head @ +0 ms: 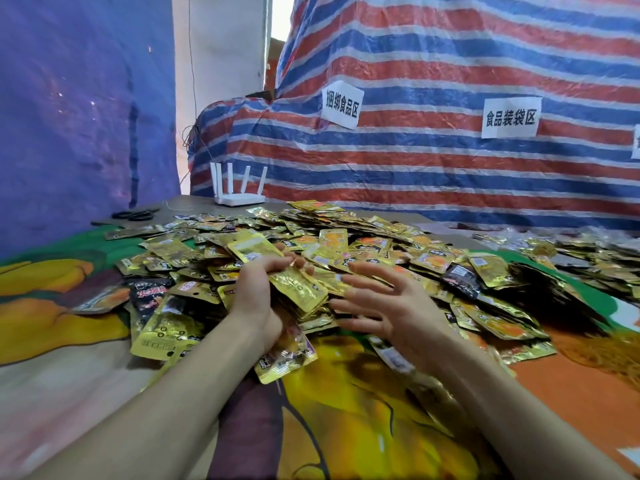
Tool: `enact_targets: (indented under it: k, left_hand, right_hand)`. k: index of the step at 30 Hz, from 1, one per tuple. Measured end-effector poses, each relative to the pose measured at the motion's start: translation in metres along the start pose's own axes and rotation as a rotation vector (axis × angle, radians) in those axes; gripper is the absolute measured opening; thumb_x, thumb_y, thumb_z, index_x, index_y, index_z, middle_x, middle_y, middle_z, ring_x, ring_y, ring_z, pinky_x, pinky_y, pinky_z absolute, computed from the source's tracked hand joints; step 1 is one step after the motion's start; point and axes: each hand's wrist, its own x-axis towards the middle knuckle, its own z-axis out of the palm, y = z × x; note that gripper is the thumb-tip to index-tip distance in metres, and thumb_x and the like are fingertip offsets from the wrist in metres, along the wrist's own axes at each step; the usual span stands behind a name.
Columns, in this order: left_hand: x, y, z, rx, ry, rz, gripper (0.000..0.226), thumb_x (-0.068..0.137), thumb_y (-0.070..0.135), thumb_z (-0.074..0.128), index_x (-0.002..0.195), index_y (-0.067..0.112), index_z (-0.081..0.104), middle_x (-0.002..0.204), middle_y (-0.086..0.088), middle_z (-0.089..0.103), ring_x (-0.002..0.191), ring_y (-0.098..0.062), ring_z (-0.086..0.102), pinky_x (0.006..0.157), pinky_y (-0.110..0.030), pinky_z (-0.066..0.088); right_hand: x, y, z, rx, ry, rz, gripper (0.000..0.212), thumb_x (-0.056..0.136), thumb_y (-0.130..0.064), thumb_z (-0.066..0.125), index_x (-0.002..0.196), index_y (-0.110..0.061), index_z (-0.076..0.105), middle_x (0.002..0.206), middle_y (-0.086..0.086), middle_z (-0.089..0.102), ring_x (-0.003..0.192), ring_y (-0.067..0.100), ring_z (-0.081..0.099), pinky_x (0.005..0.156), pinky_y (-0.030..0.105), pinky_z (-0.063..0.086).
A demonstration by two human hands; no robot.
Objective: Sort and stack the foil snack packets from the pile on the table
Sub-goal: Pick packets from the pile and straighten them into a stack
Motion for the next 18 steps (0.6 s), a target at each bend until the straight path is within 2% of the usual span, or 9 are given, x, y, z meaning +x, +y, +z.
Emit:
enact_targets:
  k: [2,5,8,10,12,14,16,18]
  left_hand:
    - [0.001,-0.001,-0.001,0.038,0.029,0.025,0.015,0.093,0.009,0.049,0.086,0.012,0.062,0.071,-0.007,0.064,0.067,-0.023,0.065,0.074,-0.041,0.058]
    - [0.002,-0.004,-0.002,0.099,0.067,0.048,0.042,0.095,0.022,0.054,0.059,0.012,0.072,0.072,-0.011,0.067,0.069,-0.028,0.067,0.069,-0.042,0.058]
    - [0.002,-0.005,0.0,0.102,0.069,0.037,0.046,0.095,0.028,0.056,0.055,0.013,0.072,0.078,-0.01,0.07,0.068,-0.028,0.068,0.069,-0.043,0.058]
    - [0.002,-0.004,-0.001,0.092,0.034,0.02,0.047,0.096,0.03,0.054,0.055,0.014,0.073,0.083,-0.007,0.073,0.067,-0.026,0.071,0.066,-0.043,0.059]
    - [0.002,-0.003,-0.003,0.123,0.004,0.02,0.043,0.095,0.031,0.053,0.063,0.015,0.076,0.088,-0.008,0.074,0.071,-0.026,0.072,0.069,-0.042,0.059]
    - [0.0,-0.003,-0.004,0.217,-0.014,0.032,0.037,0.096,0.031,0.051,0.08,0.015,0.08,0.093,-0.01,0.074,0.078,-0.027,0.073,0.073,-0.042,0.059]
    - [-0.002,-0.003,-0.003,0.312,-0.038,0.039,0.036,0.097,0.029,0.046,0.099,0.015,0.079,0.103,-0.012,0.075,0.093,-0.029,0.073,0.078,-0.04,0.059]
    - [-0.005,-0.004,-0.001,0.359,-0.046,0.026,0.037,0.099,0.029,0.044,0.112,0.017,0.076,0.114,-0.014,0.073,0.105,-0.031,0.071,0.086,-0.04,0.056]
  right_hand:
    - [-0.003,0.008,0.019,-0.107,0.001,-0.019,0.056,0.064,-0.006,0.086,0.117,-0.014,0.07,0.13,0.013,0.065,0.1,0.032,0.074,0.069,0.041,0.063]
    - [-0.004,0.017,0.044,-0.185,-0.002,-0.084,0.055,0.069,-0.002,0.089,0.12,-0.014,0.069,0.123,0.008,0.068,0.092,0.028,0.076,0.066,0.038,0.063]
    - [0.0,0.024,0.058,-0.205,0.056,-0.148,0.056,0.072,-0.001,0.088,0.121,-0.018,0.067,0.098,0.005,0.078,0.084,0.031,0.077,0.072,0.045,0.064]
    - [0.003,0.028,0.063,-0.233,0.101,-0.181,0.056,0.071,-0.004,0.089,0.12,-0.021,0.068,0.107,0.007,0.075,0.09,0.03,0.076,0.08,0.05,0.063]
    - [0.005,0.031,0.065,-0.264,0.113,-0.213,0.059,0.071,-0.007,0.09,0.122,-0.023,0.068,0.116,0.004,0.072,0.1,0.026,0.074,0.087,0.05,0.061]
    - [0.006,0.033,0.064,-0.32,0.128,-0.253,0.059,0.07,-0.012,0.091,0.121,-0.031,0.067,0.113,-0.007,0.073,0.103,0.017,0.073,0.091,0.045,0.06]
    - [0.007,0.031,0.063,-0.362,0.146,-0.305,0.055,0.07,-0.017,0.091,0.113,-0.042,0.067,0.106,-0.023,0.072,0.1,-0.001,0.069,0.088,0.025,0.058]
    - [0.008,0.029,0.06,-0.379,0.141,-0.332,0.059,0.07,-0.018,0.091,0.113,-0.047,0.063,0.097,-0.039,0.067,0.097,-0.019,0.061,0.076,0.005,0.05]
